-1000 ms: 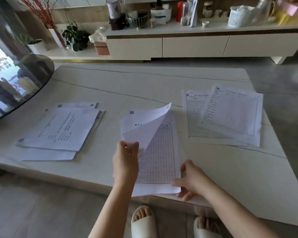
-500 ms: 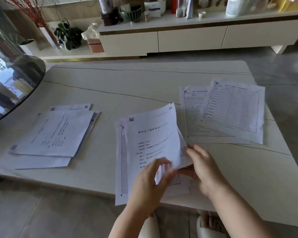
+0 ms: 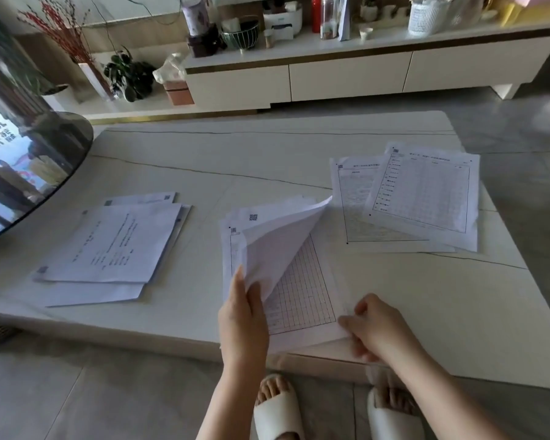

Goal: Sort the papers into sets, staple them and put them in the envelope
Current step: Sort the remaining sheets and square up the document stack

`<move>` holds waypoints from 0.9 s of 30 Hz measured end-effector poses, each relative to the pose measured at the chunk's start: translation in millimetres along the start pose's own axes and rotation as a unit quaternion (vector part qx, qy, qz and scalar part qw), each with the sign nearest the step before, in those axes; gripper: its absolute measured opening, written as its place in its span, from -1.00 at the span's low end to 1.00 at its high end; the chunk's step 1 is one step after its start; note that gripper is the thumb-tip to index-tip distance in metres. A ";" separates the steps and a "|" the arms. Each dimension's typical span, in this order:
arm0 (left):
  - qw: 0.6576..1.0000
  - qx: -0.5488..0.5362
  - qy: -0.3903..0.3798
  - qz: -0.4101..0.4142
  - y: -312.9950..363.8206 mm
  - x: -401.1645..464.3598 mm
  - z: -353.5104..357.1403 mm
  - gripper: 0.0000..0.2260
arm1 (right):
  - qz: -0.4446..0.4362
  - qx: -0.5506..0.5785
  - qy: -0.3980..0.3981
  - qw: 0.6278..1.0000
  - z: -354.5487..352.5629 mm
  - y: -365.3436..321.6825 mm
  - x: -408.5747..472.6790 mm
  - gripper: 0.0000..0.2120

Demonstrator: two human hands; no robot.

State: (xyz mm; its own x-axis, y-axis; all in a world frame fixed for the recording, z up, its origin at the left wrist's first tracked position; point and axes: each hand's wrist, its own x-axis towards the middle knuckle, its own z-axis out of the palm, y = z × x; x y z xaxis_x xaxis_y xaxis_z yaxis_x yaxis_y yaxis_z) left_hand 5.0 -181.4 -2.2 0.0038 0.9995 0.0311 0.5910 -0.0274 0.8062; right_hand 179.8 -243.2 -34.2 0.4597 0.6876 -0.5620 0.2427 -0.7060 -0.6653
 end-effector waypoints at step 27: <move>0.968 0.149 0.022 0.203 13.0 31.2 17.5 -0.73 | -0.096 0.346 0.048 0.932 -46.6 -46.8 23.7 -0.90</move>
State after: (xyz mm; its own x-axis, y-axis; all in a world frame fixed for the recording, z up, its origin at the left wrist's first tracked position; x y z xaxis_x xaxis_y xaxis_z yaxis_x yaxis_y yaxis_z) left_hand 26.9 -150.2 -1.1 0.2528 0.9058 0.3399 0.7550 -0.4044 0.5162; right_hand 219.2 -201.7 6.5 0.5472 0.7485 -0.3746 -0.2650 -0.2696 -0.9258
